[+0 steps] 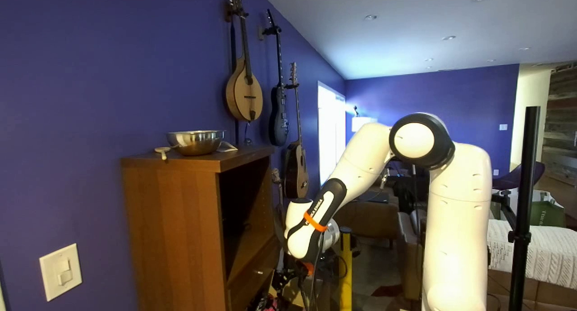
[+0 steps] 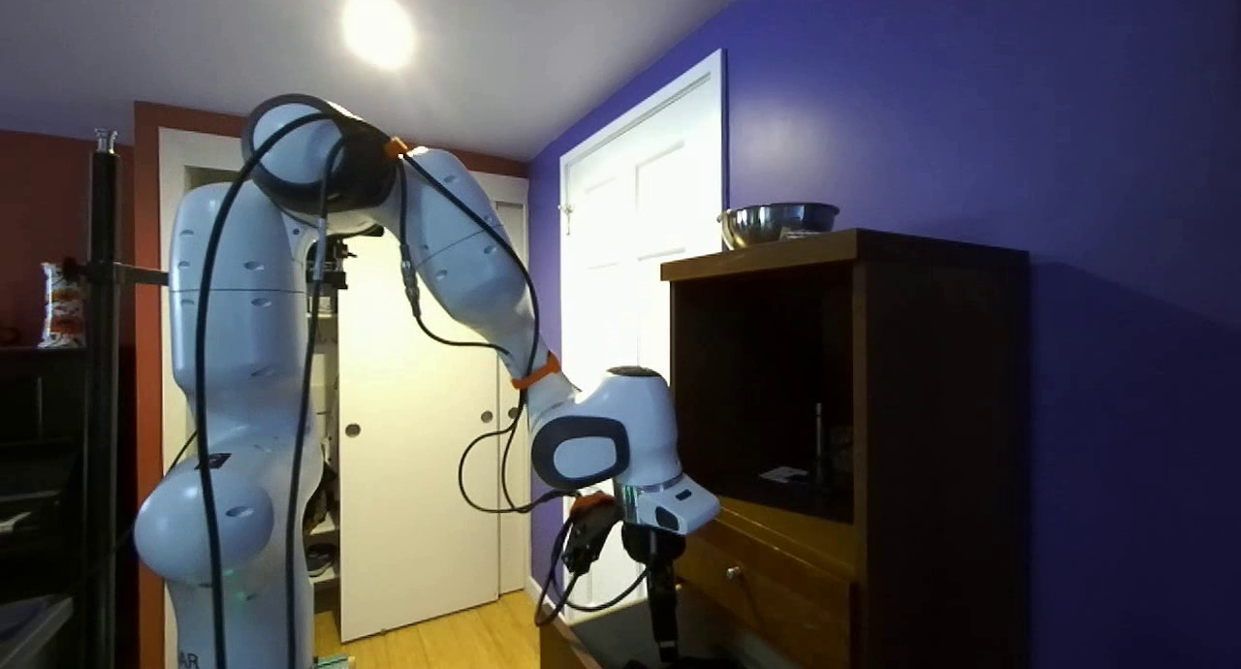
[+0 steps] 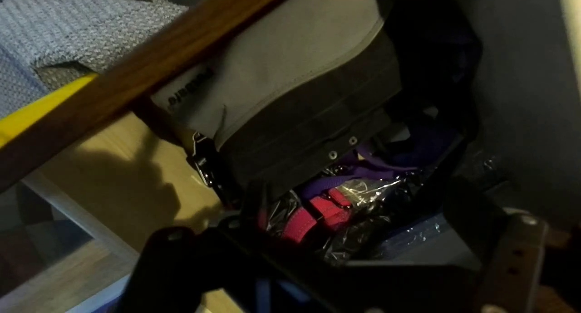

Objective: Pick up the chains with the pink straps and put it on the top brown shelf

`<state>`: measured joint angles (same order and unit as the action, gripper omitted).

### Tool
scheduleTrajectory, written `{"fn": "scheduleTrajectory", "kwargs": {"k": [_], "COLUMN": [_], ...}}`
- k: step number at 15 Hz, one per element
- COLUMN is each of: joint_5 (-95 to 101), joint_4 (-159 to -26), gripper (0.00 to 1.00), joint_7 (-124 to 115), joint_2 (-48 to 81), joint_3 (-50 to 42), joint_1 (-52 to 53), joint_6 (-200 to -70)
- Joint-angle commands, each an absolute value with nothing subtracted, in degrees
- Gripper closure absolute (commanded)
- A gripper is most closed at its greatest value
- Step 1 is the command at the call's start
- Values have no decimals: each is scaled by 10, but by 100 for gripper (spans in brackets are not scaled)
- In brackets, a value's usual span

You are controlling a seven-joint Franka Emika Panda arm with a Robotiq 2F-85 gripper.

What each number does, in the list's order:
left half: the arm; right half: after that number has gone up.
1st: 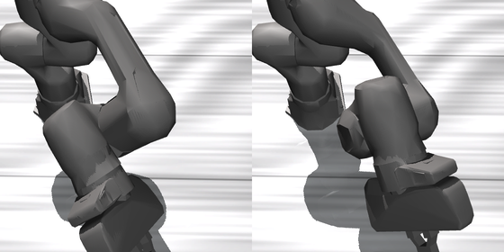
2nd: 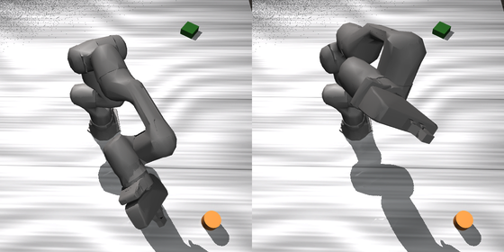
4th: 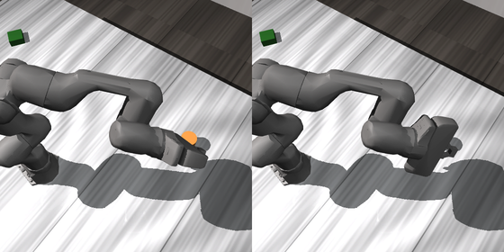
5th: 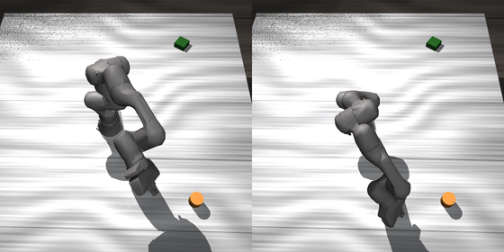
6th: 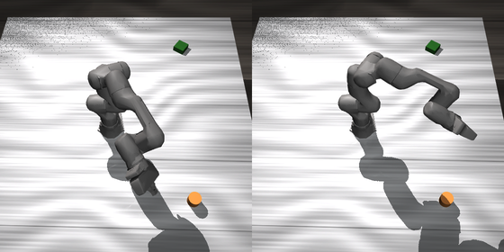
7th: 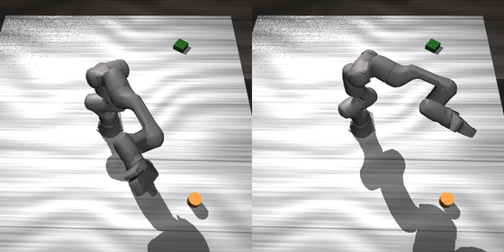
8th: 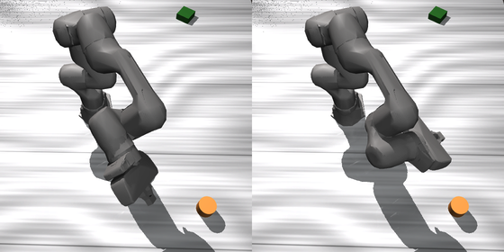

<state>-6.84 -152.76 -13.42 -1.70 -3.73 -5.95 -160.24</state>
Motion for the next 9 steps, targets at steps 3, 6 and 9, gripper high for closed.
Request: {"fn": "scheduleTrajectory", "kwargs": {"k": [3, 6, 9], "joint_5": [-105, -146, -210], "joint_4": [-1513, -1506, -1488], "gripper": [0, 0, 0], "joint_7": [-115, -99, -82], "joint_2": [64, 100, 127], "joint_3": [-38, -15, 31], "joint_1": [-55, -71, -102], "joint_6": [-1700, -1752, -1785]}}
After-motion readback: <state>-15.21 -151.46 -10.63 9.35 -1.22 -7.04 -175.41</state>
